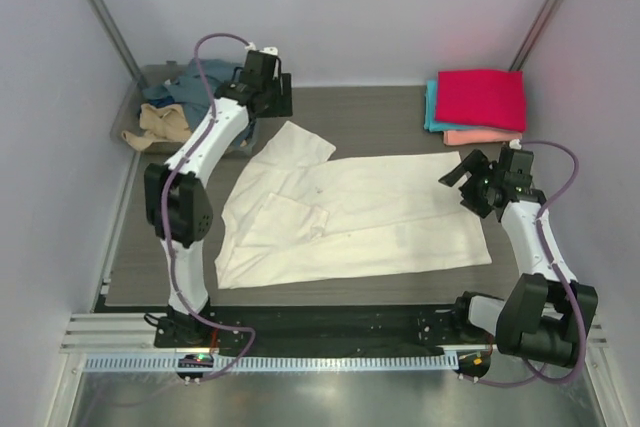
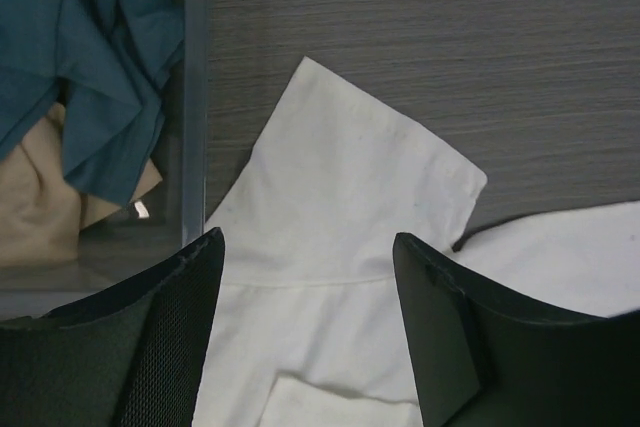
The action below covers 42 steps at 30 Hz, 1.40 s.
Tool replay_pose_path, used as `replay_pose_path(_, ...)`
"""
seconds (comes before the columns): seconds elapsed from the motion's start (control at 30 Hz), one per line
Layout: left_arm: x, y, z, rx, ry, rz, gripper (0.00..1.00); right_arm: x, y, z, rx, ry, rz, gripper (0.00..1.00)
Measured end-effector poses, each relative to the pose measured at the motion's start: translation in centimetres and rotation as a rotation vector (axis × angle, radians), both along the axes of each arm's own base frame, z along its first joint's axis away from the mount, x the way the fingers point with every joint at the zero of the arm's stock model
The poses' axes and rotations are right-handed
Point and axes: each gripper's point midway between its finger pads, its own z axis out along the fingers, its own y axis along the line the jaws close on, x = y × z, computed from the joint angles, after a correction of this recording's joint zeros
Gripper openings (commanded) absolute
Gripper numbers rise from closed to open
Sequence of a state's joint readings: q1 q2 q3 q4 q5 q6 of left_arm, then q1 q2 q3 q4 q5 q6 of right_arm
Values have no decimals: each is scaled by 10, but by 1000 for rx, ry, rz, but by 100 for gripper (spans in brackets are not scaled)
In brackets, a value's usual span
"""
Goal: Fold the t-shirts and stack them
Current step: Fold the tshirt
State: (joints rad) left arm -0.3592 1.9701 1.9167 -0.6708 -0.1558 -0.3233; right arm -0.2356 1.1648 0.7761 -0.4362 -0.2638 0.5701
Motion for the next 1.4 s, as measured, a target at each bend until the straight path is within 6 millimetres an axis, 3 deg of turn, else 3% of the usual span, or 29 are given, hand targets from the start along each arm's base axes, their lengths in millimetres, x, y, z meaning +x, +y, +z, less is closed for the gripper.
replay_pose_path(0.17,42,-15,-60,57,72,-39,66,-2,9,-2,4,7,49,86)
replay_pose_path(0.3,74,-27,-95,68,86,-52,64,-5,16,-4,11,7,75,86)
replay_pose_path(0.67,91,-29,-151,105,131,-45,65,-8,25,-6,23,9,121,86)
replay_pose_path(0.93,106,-25,-177,99,129,-31,67,-12,36,-13,41,9,157,86)
replay_pose_path(1.07,116,-20,-177,74,105,-34,69,-13,37,-17,46,17,160,86)
replay_pose_path(1.4,120,-22,-177,49,97,-70,41,-11,37,-24,49,34,160,86)
